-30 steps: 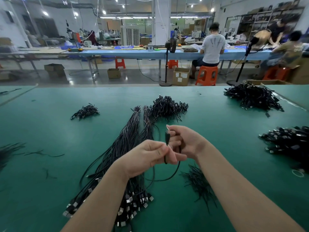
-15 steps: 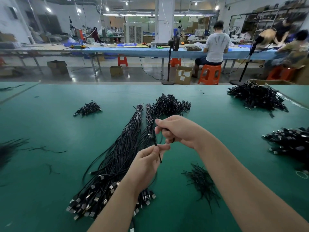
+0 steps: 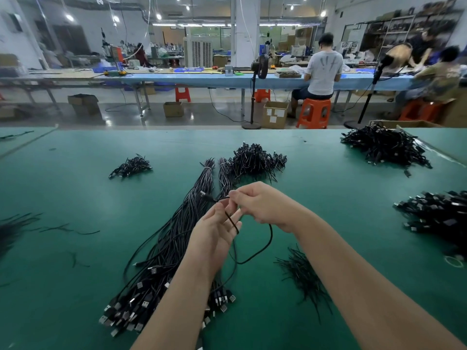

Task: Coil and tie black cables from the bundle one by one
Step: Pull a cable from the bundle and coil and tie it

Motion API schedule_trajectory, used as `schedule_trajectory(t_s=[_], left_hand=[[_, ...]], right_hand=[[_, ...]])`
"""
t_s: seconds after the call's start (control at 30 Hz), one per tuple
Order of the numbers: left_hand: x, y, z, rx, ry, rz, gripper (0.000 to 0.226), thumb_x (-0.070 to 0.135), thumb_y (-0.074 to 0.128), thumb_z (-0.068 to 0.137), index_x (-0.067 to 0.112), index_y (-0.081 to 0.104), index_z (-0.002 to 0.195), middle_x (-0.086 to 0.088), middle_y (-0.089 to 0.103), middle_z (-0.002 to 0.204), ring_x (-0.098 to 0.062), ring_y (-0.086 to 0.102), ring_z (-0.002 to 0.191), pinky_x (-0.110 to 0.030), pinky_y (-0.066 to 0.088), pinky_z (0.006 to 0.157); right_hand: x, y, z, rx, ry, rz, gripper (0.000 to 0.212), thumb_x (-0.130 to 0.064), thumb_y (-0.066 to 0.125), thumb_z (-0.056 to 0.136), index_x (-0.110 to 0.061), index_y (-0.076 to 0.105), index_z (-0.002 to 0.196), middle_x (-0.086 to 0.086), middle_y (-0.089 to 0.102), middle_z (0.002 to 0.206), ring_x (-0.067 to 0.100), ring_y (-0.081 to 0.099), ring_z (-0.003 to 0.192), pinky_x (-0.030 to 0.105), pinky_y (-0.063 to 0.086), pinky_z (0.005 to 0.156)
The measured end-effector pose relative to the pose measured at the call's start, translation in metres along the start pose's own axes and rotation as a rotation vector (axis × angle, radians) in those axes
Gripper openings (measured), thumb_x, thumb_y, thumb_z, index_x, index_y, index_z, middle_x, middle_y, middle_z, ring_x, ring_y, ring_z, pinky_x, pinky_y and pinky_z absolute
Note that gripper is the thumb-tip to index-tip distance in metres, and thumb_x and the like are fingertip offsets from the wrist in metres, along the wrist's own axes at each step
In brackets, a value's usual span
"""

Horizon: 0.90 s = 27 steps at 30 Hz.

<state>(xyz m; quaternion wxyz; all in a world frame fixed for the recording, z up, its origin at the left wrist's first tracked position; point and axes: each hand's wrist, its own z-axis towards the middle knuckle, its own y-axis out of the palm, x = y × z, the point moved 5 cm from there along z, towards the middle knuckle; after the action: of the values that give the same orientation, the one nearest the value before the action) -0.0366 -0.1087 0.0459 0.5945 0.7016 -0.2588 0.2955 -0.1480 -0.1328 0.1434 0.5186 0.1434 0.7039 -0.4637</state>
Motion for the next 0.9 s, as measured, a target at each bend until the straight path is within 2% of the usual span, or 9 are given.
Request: schedule_trajectory(t_s=[0.1,0.2,0.27,0.33,0.47,0.6,0.7,0.8,0.9], left_hand=[[0.007,0.002,0.003,0.024,-0.002,-0.028,0.031,0.026,0.046,0.1,0.009,0.068,0.113,-0.012,0.072,0.119,-0.028,0.07,0.104,-0.051,0.05,0.1],[0.014,0.003,0.004,0.049,0.022,-0.013,0.033,0.021,0.039,0.106,0.006,0.067,0.115,-0.009,0.071,0.124,-0.029,0.065,0.109,-0.054,0.035,0.112],[0.017,0.004,0.001,0.033,0.026,-0.007,0.035,0.023,0.036,0.107,0.007,0.065,0.118,-0.008,0.071,0.124,-0.029,0.07,0.107,-0.049,0.044,0.106],[0.018,0.007,-0.002,0.019,0.028,-0.019,0.036,0.025,0.035,0.108,0.007,0.065,0.118,-0.009,0.071,0.125,-0.032,0.071,0.108,-0.044,0.057,0.093],[0.018,0.009,-0.005,0.045,0.07,0.037,0.035,0.024,0.036,0.107,0.008,0.064,0.118,-0.01,0.07,0.125,-0.032,0.07,0.111,-0.058,0.04,0.106],[0.02,0.014,-0.012,0.068,0.109,0.031,0.033,0.026,0.041,0.103,0.01,0.066,0.118,-0.012,0.07,0.125,-0.033,0.071,0.108,-0.048,0.049,0.087],[0.022,0.017,-0.016,0.085,0.122,0.04,0.032,0.027,0.047,0.101,0.014,0.068,0.12,-0.006,0.07,0.126,-0.034,0.071,0.107,-0.044,0.052,0.074],[0.023,0.02,-0.018,0.09,0.127,0.042,0.031,0.025,0.045,0.105,0.016,0.068,0.124,-0.003,0.07,0.127,-0.035,0.071,0.106,-0.033,0.057,0.057],[0.025,0.023,-0.018,0.089,0.141,0.044,0.031,0.024,0.044,0.105,0.015,0.067,0.124,-0.002,0.07,0.126,-0.034,0.071,0.106,-0.032,0.056,0.052]], right_hand=[[0.005,0.005,-0.003,-0.016,-0.012,-0.06,0.041,-0.033,0.047,0.105,-0.011,0.068,0.077,-0.016,0.041,0.042,0.002,0.033,0.037,0.012,0.027,0.04],[0.011,0.014,-0.006,-0.049,0.016,-0.108,0.043,-0.034,0.05,0.103,-0.022,0.067,0.066,-0.015,0.044,0.043,0.003,0.032,0.039,0.019,0.031,0.044],[0.014,0.015,-0.007,-0.047,0.032,-0.109,0.053,-0.033,0.051,0.104,-0.027,0.062,0.052,-0.016,0.044,0.042,0.003,0.032,0.038,0.019,0.032,0.045],[0.015,0.013,-0.008,-0.041,0.034,-0.121,0.058,-0.033,0.051,0.104,-0.023,0.055,0.047,-0.019,0.045,0.041,0.003,0.033,0.035,0.016,0.032,0.042],[0.02,0.015,-0.009,-0.029,0.064,-0.172,0.052,-0.038,0.053,0.102,-0.018,0.054,0.054,-0.011,0.047,0.044,0.005,0.034,0.038,0.018,0.033,0.043],[0.025,0.017,-0.008,-0.039,0.123,-0.124,0.05,-0.043,0.052,0.101,-0.005,0.068,0.071,-0.007,0.053,0.047,0.007,0.037,0.038,0.019,0.035,0.046],[0.026,0.017,-0.01,-0.056,0.158,-0.034,0.047,-0.046,0.054,0.099,-0.018,0.07,0.065,-0.005,0.053,0.047,0.013,0.037,0.044,0.026,0.034,0.049],[0.027,0.017,-0.011,-0.036,0.184,0.005,0.05,-0.048,0.055,0.097,-0.02,0.068,0.059,-0.003,0.051,0.047,0.014,0.036,0.044,0.028,0.033,0.05],[0.03,0.016,-0.011,-0.015,0.201,0.011,0.052,-0.05,0.056,0.096,-0.02,0.067,0.054,-0.003,0.051,0.045,0.013,0.034,0.04,0.027,0.031,0.048]])
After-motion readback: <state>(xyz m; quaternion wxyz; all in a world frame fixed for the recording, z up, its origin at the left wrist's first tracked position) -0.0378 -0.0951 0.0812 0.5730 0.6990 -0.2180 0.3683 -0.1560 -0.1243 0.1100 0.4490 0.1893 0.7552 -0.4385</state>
